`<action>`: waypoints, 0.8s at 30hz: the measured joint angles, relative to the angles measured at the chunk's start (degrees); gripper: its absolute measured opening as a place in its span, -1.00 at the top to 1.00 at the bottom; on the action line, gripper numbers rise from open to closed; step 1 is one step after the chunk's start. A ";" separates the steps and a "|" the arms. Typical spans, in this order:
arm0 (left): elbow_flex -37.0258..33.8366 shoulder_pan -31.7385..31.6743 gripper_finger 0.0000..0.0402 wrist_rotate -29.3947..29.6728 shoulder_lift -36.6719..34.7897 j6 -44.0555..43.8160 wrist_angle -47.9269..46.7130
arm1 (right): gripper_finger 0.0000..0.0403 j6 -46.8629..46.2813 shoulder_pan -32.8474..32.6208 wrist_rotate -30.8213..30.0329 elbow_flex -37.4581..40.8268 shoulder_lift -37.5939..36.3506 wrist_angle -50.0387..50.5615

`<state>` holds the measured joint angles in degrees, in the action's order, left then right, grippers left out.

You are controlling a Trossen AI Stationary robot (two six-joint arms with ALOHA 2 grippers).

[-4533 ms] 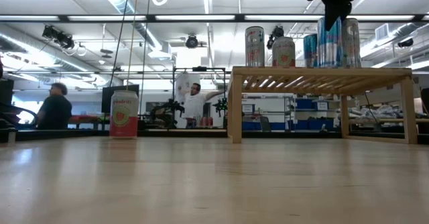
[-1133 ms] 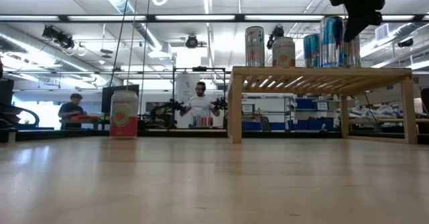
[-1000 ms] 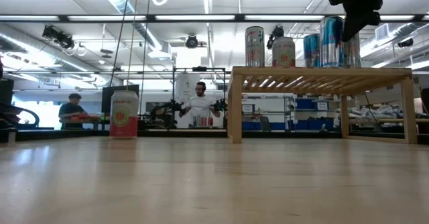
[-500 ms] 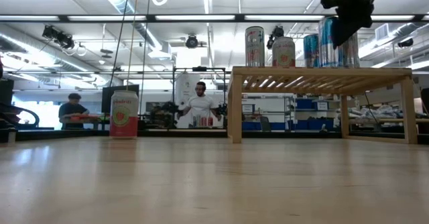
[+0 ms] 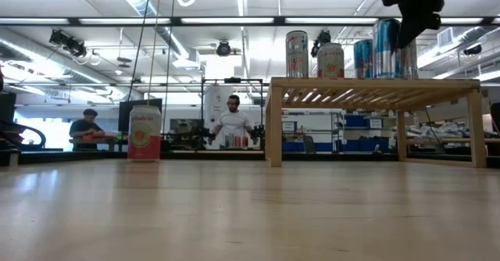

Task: Place canned beverage on shelf
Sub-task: Put the pink-white soda can on the shelf aligned with the other pink-white soda can

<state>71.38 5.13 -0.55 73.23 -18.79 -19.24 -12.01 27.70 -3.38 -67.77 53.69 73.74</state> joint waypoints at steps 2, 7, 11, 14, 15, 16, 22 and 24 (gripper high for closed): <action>-0.01 0.00 -0.49 -0.01 0.00 0.02 -0.01 | 0.98 -0.43 0.00 0.00 -0.67 -0.79 1.03; -0.01 -0.02 -0.49 -0.01 0.00 0.02 0.02 | 0.98 -2.30 -0.01 2.07 -0.90 -3.14 2.19; -0.01 0.00 -0.49 0.01 0.00 0.02 0.04 | 0.98 -3.76 -1.43 2.36 -0.90 -4.60 3.50; -0.01 0.00 -0.49 -0.01 0.00 0.02 0.06 | 0.98 -5.52 -3.47 2.91 -0.90 -5.33 2.92; -0.01 -0.01 -0.49 -0.01 0.00 0.02 0.06 | 0.98 -6.19 -4.26 3.27 -0.90 -5.49 2.78; -0.01 -0.01 -0.49 -0.01 0.00 0.02 0.06 | 0.98 -6.97 -5.09 3.51 -0.90 -5.64 2.67; -0.01 -0.02 -0.49 -0.01 0.00 0.00 0.10 | 0.98 -11.81 -10.23 8.93 0.54 -6.24 -1.57; -0.01 -0.02 -0.49 -0.01 0.00 0.00 0.08 | 0.98 -12.94 -11.87 9.51 0.80 -6.20 -2.56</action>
<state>71.37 5.11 -0.55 73.23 -18.79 -19.16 -24.95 15.83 6.13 -66.97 47.50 71.18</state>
